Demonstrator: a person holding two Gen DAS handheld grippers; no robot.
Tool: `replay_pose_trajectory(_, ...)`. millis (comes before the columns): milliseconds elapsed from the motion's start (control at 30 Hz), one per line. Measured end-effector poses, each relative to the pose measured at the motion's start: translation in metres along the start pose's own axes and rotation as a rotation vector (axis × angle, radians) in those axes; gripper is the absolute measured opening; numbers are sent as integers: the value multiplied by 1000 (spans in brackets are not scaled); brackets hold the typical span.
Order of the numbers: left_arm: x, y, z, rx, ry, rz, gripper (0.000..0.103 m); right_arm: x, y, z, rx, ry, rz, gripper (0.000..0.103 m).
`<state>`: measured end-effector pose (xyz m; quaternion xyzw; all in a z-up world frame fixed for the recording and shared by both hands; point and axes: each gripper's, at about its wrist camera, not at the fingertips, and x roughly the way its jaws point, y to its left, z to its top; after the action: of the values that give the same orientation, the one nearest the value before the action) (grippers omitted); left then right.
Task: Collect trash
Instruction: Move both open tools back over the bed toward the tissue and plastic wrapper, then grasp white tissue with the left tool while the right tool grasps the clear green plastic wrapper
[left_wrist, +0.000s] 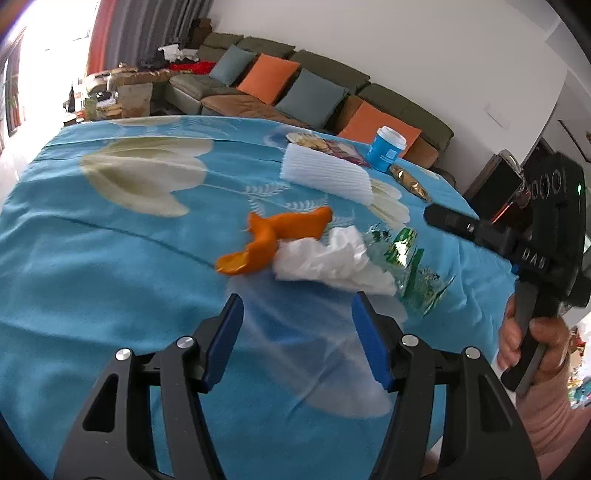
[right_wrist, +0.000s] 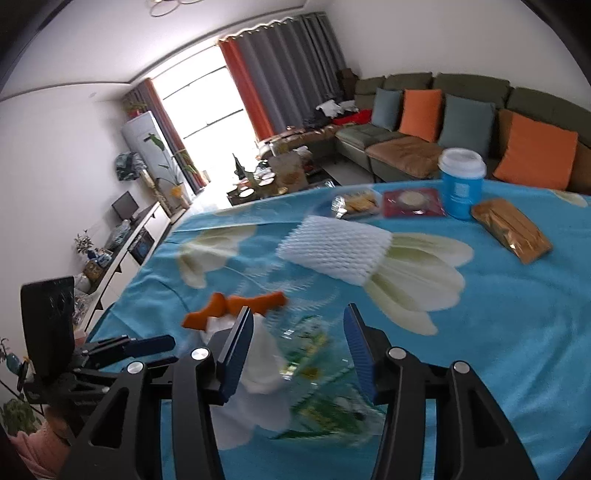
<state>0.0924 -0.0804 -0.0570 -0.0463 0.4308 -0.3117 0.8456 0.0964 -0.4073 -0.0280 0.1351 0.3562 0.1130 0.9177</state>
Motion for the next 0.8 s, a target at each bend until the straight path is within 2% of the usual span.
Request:
replay_pose_trajectory(233, 24, -3, 9, -36, 60, -9, 60, 20, -6, -8, -1, 65, 1, 51)
replay_pose_trajectory(367, 30, -5, 14, -49, 67, -14, 60, 26, -8, -11, 9, 84, 14, 49)
replay_pose_trajectory(433, 32, -5, 17, -60, 69, -23, 60, 28, -9, -12, 11, 90, 18, 43)
replay_pose_trajectory(500, 35, -4, 18, -67, 72, -30, 59, 29, -10, -13, 15, 95, 29, 29)
replay_pose_trajectory(533, 36, -4, 19, -69, 73, -33, 54, 29, -11, -13, 15, 96, 34, 28)
replay_pose_trajectory(567, 37, -3, 20, -71, 76, -38, 44, 29, -11, -13, 14, 96, 34, 23)
replay_pose_trajectory(600, 38, -3, 19, -74, 82, -48, 40, 28, -11, -12, 11, 94, 34, 19)
replay_pose_trajectory(633, 40, -2, 19, -80, 89, -56, 33, 27, -11, -12, 9, 90, 32, 19)
replay_pose_trajectory(800, 39, -2, 17, -79, 85, -77, 15, 23, -11, -11, 3, 81, 45, 14)
